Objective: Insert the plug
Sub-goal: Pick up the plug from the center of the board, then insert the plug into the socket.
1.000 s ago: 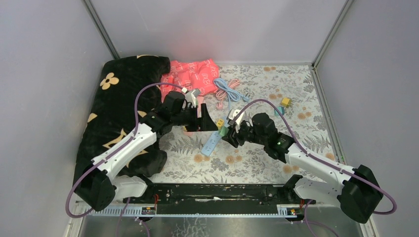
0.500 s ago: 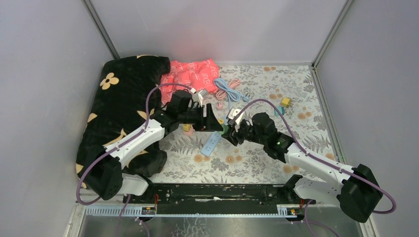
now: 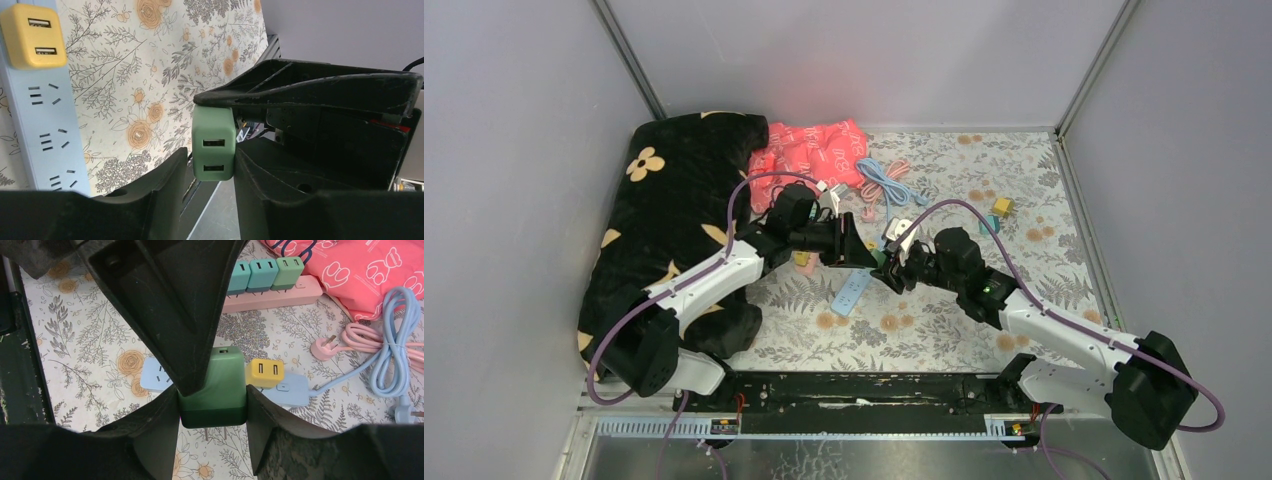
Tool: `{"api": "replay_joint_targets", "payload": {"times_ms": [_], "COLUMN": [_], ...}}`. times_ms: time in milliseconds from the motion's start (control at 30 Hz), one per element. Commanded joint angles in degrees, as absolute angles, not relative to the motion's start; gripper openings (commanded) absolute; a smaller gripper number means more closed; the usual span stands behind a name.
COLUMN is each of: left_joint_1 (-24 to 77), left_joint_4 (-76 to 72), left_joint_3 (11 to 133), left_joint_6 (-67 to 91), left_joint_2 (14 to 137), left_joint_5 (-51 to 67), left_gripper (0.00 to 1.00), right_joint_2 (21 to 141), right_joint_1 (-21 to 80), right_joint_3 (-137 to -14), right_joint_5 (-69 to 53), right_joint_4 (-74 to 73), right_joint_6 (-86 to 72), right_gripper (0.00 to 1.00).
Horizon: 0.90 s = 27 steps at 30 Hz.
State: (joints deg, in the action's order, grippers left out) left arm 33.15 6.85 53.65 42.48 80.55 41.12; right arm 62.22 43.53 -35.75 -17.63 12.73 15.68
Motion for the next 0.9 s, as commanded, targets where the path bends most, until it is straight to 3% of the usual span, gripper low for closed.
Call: {"api": "replay_joint_targets", "payload": {"times_ms": [0,200,300,433,600,867], "left_joint_1": [33.49,33.49,33.49,33.49,33.49,33.49], "left_joint_4": [2.27,3.06,8.39,16.56,24.42,30.80], "left_joint_3": [53.74,53.90,55.20,57.63,60.39,62.72], "left_joint_6": [43.41,42.06,38.37,32.88,27.31,21.89], "left_joint_2": [80.73,80.36,80.10,79.58,79.10,79.70], "left_joint_5": [42.16,41.26,36.99,29.85,21.36,11.23], "left_gripper": [0.42,0.11,0.00,0.00,0.00,0.00], "right_joint_2": [62.23,63.27,63.22,63.25,63.72,66.80], "right_joint_1": [44.20,44.16,44.20,44.20,44.14,44.17], "right_joint_3": [-36.21,-36.19,-35.43,-33.54,-31.38,-31.34], "right_joint_5": [-19.51,-20.57,-19.30,-14.83,-9.85,1.43], "right_joint_4": [17.23,17.35,18.48,21.52,25.37,22.47], "right_joint_6": [15.49,14.10,11.37,6.47,-2.32,-19.32], "right_gripper": [0.38,0.40,0.49,0.66,0.76,0.80]}}
